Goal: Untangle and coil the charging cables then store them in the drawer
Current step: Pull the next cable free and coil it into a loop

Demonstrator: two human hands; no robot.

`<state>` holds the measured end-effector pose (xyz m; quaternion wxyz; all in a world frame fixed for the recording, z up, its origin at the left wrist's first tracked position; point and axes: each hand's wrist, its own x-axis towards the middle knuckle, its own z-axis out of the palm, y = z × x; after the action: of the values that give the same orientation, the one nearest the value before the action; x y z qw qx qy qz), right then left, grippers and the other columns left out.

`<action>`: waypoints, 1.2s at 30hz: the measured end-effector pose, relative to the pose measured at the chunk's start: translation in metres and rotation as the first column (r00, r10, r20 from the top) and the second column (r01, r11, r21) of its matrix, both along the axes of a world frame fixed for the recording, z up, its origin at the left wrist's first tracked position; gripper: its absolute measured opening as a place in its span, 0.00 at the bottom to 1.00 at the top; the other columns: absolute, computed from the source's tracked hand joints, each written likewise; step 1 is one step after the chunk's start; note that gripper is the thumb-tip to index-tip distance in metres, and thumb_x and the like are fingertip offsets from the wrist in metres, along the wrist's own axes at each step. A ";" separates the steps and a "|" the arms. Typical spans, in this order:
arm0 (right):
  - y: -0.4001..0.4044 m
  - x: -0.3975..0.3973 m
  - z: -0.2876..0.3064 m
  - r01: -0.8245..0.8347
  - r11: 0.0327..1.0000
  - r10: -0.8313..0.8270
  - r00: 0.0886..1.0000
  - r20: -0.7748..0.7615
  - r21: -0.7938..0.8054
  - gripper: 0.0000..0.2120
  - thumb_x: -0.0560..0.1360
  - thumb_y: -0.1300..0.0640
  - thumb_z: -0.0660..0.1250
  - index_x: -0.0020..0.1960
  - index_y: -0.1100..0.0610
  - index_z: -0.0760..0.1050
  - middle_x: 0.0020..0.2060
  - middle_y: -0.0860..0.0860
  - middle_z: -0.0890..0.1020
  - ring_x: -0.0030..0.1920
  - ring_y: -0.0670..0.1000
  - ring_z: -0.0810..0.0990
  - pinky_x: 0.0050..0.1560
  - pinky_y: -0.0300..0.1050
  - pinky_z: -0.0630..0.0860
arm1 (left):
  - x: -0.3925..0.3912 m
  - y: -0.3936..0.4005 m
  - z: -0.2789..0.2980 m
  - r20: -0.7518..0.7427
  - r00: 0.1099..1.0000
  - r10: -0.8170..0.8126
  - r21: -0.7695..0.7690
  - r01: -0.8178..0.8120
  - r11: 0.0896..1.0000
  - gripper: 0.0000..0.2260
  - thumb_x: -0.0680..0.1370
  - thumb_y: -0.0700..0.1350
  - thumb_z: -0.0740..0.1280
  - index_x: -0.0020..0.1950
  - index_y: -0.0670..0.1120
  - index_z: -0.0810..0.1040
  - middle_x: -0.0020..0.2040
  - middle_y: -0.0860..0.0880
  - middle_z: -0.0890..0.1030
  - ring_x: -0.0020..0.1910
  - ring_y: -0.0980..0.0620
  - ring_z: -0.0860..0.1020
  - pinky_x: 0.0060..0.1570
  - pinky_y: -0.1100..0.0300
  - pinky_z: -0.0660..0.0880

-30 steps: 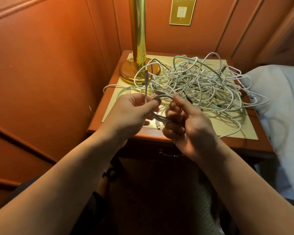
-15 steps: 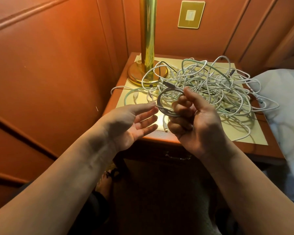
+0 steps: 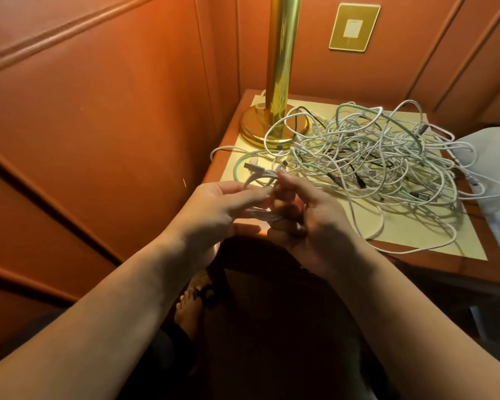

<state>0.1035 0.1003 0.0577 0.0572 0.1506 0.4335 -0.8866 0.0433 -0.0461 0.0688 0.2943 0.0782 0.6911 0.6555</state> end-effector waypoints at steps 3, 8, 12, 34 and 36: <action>-0.011 -0.002 0.000 0.026 0.997 -0.027 0.999 0.018 0.075 0.18 0.84 0.48 0.62 0.36 0.52 0.74 0.29 0.48 0.65 0.26 0.45 0.55 0.29 0.42 0.52 | -0.004 -0.009 -0.004 -0.005 0.998 0.057 0.010 -0.057 0.998 0.08 0.70 0.49 0.76 0.46 0.46 0.88 0.51 0.46 0.87 0.56 0.46 0.83 0.48 0.49 0.81; -0.009 -0.008 -0.006 0.042 0.997 -0.046 0.997 0.069 0.062 0.20 0.84 0.49 0.64 0.34 0.51 0.77 0.30 0.48 0.65 0.29 0.47 0.54 0.27 0.41 0.54 | -0.008 -0.019 -0.008 0.101 0.990 -0.097 0.114 0.086 0.990 0.16 0.67 0.49 0.81 0.51 0.45 0.85 0.55 0.45 0.85 0.55 0.47 0.80 0.48 0.54 0.75; -0.010 -0.010 -0.004 0.007 0.996 -0.015 0.997 0.080 0.094 0.13 0.82 0.48 0.66 0.48 0.57 0.77 0.33 0.49 0.72 0.29 0.46 0.64 0.23 0.38 0.60 | -0.006 -0.017 -0.007 0.089 0.943 -0.320 0.345 0.272 0.898 0.20 0.62 0.48 0.80 0.54 0.50 0.87 0.54 0.47 0.85 0.55 0.50 0.84 0.52 0.56 0.81; 0.037 -0.017 0.029 0.161 0.982 -0.155 0.986 -0.062 0.097 0.18 0.85 0.49 0.62 0.36 0.51 0.70 0.30 0.48 0.63 0.27 0.46 0.54 0.27 0.41 0.52 | -0.035 0.030 0.015 -0.457 0.889 0.020 0.087 0.022 0.996 0.16 0.67 0.52 0.77 0.46 0.41 0.84 0.38 0.48 0.85 0.36 0.55 0.81 0.35 0.65 0.76; 0.043 -0.017 0.032 0.156 0.983 -0.149 0.986 -0.079 0.094 0.18 0.85 0.49 0.61 0.36 0.51 0.70 0.30 0.48 0.63 0.26 0.46 0.55 0.26 0.41 0.53 | -0.039 0.035 0.018 -0.447 0.894 0.014 0.105 0.037 0.994 0.16 0.68 0.51 0.77 0.46 0.40 0.84 0.38 0.47 0.85 0.36 0.54 0.81 0.34 0.65 0.76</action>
<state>0.0863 0.1431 0.0895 -0.0339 0.1544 0.4661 -0.8705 0.0043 -0.0113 0.0864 0.1267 0.2469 0.7025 0.6554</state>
